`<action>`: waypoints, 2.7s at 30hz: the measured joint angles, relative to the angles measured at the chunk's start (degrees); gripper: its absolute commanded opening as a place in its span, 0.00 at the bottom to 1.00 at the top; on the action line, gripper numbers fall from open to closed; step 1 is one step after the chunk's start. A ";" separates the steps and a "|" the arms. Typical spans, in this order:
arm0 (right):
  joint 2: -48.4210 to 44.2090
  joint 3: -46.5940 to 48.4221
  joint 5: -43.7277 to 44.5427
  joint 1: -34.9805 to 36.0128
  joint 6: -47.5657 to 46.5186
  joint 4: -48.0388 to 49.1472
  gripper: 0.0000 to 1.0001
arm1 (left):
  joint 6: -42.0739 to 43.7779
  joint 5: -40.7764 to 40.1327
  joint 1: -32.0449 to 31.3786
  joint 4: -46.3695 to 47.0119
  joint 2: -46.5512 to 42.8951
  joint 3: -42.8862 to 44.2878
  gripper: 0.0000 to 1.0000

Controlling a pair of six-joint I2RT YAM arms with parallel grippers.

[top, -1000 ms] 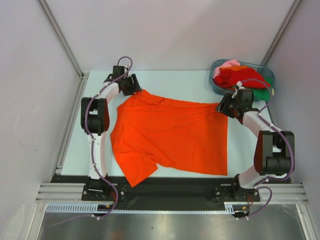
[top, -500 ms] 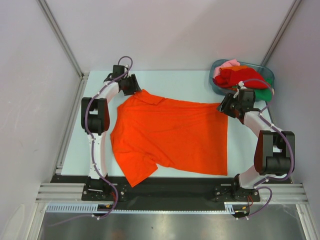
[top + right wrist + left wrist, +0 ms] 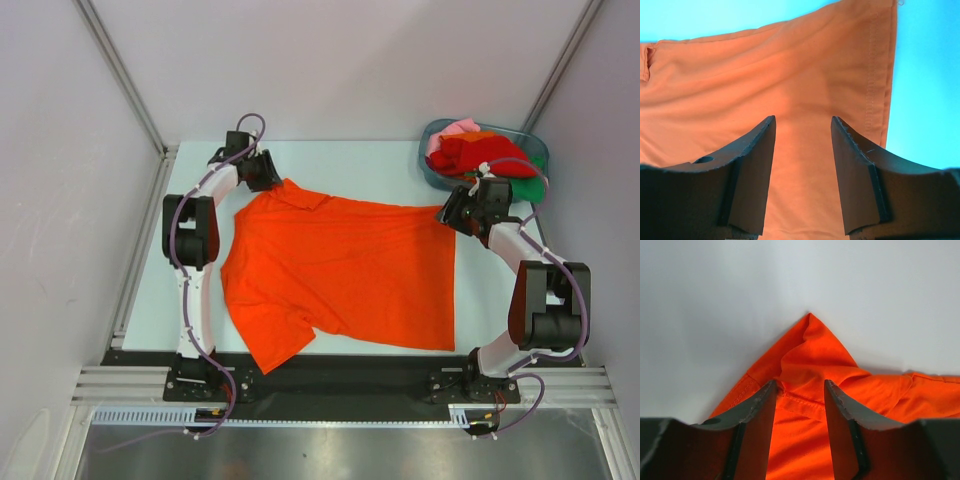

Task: Fold and stack the t-shirts
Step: Flatten the tshirt out

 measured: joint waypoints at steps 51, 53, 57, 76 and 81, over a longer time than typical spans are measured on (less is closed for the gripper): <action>18.21 1.09 21.16 1.27 19.96 21.40 0.52 | -6.84 -0.55 0.00 3.56 -25.44 -18.82 0.00; 19.15 1.60 21.92 2.01 20.90 21.94 0.52 | -7.34 0.39 0.00 4.35 -25.75 -19.85 0.00; 19.63 2.03 23.56 2.93 21.53 21.97 0.52 | -8.48 1.66 0.00 6.01 -26.05 -23.06 0.00; 22.29 15.04 35.58 9.66 16.50 10.69 0.59 | -9.94 0.94 0.00 10.54 -34.25 -33.38 0.00; 25.70 20.06 37.51 10.84 15.43 6.03 0.56 | -10.38 0.94 0.00 10.73 -34.51 -34.75 0.01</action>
